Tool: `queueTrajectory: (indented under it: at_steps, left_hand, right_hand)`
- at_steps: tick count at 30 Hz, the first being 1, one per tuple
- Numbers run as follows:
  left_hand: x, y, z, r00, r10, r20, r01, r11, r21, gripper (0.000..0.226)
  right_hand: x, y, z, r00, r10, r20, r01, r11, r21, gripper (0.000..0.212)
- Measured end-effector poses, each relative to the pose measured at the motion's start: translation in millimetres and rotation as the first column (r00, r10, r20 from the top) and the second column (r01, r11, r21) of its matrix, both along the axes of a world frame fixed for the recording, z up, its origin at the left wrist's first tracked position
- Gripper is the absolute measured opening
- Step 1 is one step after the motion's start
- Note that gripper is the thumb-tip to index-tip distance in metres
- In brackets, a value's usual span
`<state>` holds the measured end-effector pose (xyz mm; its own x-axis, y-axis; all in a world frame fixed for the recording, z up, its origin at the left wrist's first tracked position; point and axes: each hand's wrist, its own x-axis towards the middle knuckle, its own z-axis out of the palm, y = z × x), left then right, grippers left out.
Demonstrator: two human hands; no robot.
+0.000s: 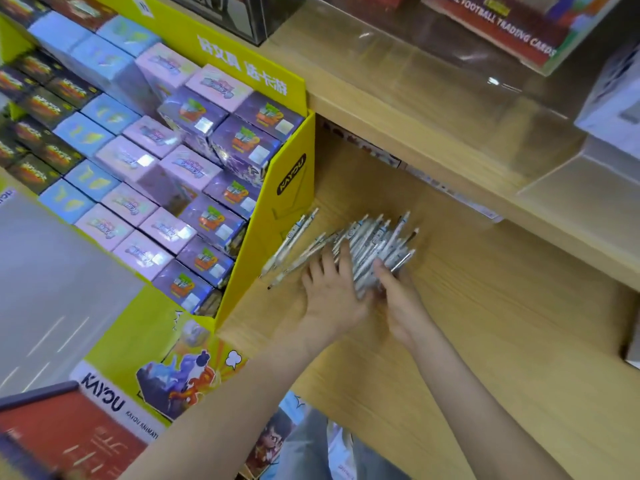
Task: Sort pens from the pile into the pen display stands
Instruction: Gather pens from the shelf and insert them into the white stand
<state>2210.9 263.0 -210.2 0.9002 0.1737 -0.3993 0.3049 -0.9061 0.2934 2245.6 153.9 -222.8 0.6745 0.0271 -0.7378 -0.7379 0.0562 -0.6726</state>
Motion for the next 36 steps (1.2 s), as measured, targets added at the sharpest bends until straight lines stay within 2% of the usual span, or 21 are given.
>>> queueTrajectory:
  at_steps: [3, 6, 8, 14, 16, 18, 20, 21, 23, 27, 29, 31, 34, 36]
  left_hand:
    - [-2, -8, 2, 0.999, -0.04, -0.011, 0.039, 0.999, -0.034, 0.09]
    - [-1, -7, 3, 0.998, -0.058, -0.014, 0.056, 0.995, -0.079, 0.096]
    - [0, -5, 4, 0.996, -0.09, -0.025, 0.085, 0.983, -0.162, 0.101]
    - [0, -6, 14, 0.979, -0.179, -0.101, 0.126, 0.912, -0.39, 0.114]
    - [1, -4, 18, 0.976, -0.175, -0.126, 0.098, 0.879, -0.466, 0.111]
    - [3, -2, 23, 0.973, -0.176, -0.15, 0.082, 0.869, -0.489, 0.103]
    - [5, -1, 28, 0.968, -0.17, -0.183, 0.059, 0.867, -0.494, 0.099]
    - [5, -1, 30, 0.968, -0.166, -0.188, 0.052, 0.867, -0.496, 0.099]
    - [4, -1, 36, 0.968, -0.182, -0.173, 0.073, 0.865, -0.497, 0.096]
    - [-1, -6, 41, 0.961, -0.242, -0.134, 0.156, 0.874, -0.46, 0.087]
    - [-3, -11, 36, 0.957, -0.259, -0.126, 0.177, 0.874, -0.453, 0.087]
    - [-3, -15, 26, 0.961, -0.254, -0.108, 0.19, 0.892, -0.41, 0.085]
    - [-3, -20, 9, 0.96, -0.277, -0.037, 0.262, 0.939, -0.224, 0.08]
    - [-4, -23, 3, 0.941, -0.338, 0.0, 0.336, 0.933, -0.129, 0.076]
  right_hand:
    - [1, 7, 2, 0.998, -0.055, -0.03, 0.055, 0.998, 0.0, 0.075]
    - [2, 4, 11, 0.997, -0.074, -0.008, 0.074, 0.997, -0.003, 0.026]
    - [1, -1, 17, 0.996, -0.09, -0.007, 0.09, 0.995, 0.047, 0.011]
    - [1, -18, 32, 0.998, -0.042, -0.042, 0.044, 0.998, 0.037, 0.027]
    - [-2, -27, 35, 0.999, -0.041, -0.005, 0.041, 0.999, 0.004, 0.023]
    - [-5, -40, 36, 0.998, -0.042, 0.037, 0.044, 0.997, -0.065, 0.015]
    - [-8, -52, 40, 0.999, -0.01, 0.048, 0.019, 0.978, -0.208, 0.019]
    - [-10, -59, 42, 0.998, 0.028, 0.056, -0.012, 0.961, -0.275, 0.021]
    - [-15, -67, 51, 0.987, 0.138, 0.088, -0.099, 0.932, -0.348, 0.013]
    - [-22, -74, 54, 0.942, 0.318, 0.106, -0.242, 0.864, -0.44, 0.015]
    - [-23, -76, 48, 0.933, 0.349, 0.087, -0.27, 0.839, -0.472, 0.018]
    - [-25, -80, 42, 0.944, 0.324, 0.066, -0.253, 0.835, -0.489, 0.023]
    - [-28, -90, 33, 0.969, 0.245, 0.034, -0.193, 0.835, -0.515, 0.023]
    - [-28, -97, 29, 0.985, 0.17, -0.013, -0.148, 0.813, -0.562, 0.024]
